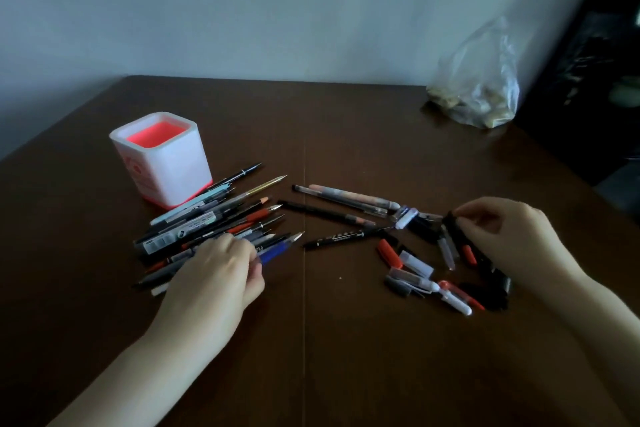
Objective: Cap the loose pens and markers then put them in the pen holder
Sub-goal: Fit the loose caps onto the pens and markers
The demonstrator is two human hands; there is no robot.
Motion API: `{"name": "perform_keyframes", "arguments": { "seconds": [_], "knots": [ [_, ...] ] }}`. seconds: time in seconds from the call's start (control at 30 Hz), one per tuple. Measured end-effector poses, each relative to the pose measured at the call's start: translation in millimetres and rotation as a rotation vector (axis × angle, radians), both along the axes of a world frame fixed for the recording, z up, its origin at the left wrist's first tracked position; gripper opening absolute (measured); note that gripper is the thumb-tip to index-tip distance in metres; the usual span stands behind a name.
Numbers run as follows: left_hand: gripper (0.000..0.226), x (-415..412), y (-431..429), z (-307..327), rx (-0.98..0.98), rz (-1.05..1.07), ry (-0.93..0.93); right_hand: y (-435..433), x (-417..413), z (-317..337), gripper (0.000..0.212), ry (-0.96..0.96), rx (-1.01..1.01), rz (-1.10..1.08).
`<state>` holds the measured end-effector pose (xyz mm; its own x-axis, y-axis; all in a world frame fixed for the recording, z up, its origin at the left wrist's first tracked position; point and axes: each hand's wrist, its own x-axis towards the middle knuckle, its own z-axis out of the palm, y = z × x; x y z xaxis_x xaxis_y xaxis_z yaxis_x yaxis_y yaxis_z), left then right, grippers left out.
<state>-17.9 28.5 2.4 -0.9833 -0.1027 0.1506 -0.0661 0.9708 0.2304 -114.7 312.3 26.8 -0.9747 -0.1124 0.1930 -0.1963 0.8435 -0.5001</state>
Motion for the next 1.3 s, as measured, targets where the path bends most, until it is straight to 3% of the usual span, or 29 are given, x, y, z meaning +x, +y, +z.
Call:
{"name": "perform_keyframes", "arguments": {
  "seconds": [0.07,0.17,0.37,0.5,0.7,0.87,1.03,1.2,1.3],
  "knots": [
    [0.023,-11,17,7,-0.021,-0.056,0.054,18,6,1,0.014,-0.067,0.032,-0.020],
    [0.009,-24,41,5,0.163,-0.180,0.202,26,12,-1,0.015,-0.133,0.098,0.018],
    [0.012,-30,52,-13,0.385,-0.155,0.273,7,3,-10,0.021,-0.123,0.138,0.020],
    [0.012,-28,43,-19,0.434,-0.134,0.271,-25,-24,-15,0.031,-0.074,0.205,0.143],
    [0.012,-28,33,-21,0.479,-0.120,0.293,-50,-50,-20,0.028,-0.183,0.371,0.261],
    [0.013,-28,31,-20,0.468,-0.136,0.319,-42,-48,-19,0.028,-0.079,0.504,0.271],
    [0.014,-29,29,-21,0.473,-0.129,0.321,-32,-37,-14,0.021,-0.093,0.156,0.194],
    [0.013,-29,27,-20,0.473,-0.138,0.334,-39,-24,-8,0.014,-0.002,-0.363,0.056],
    [0.014,-30,26,-20,0.492,-0.141,0.342,-55,-16,4,0.011,-0.073,-0.624,0.106]
  ]
}}
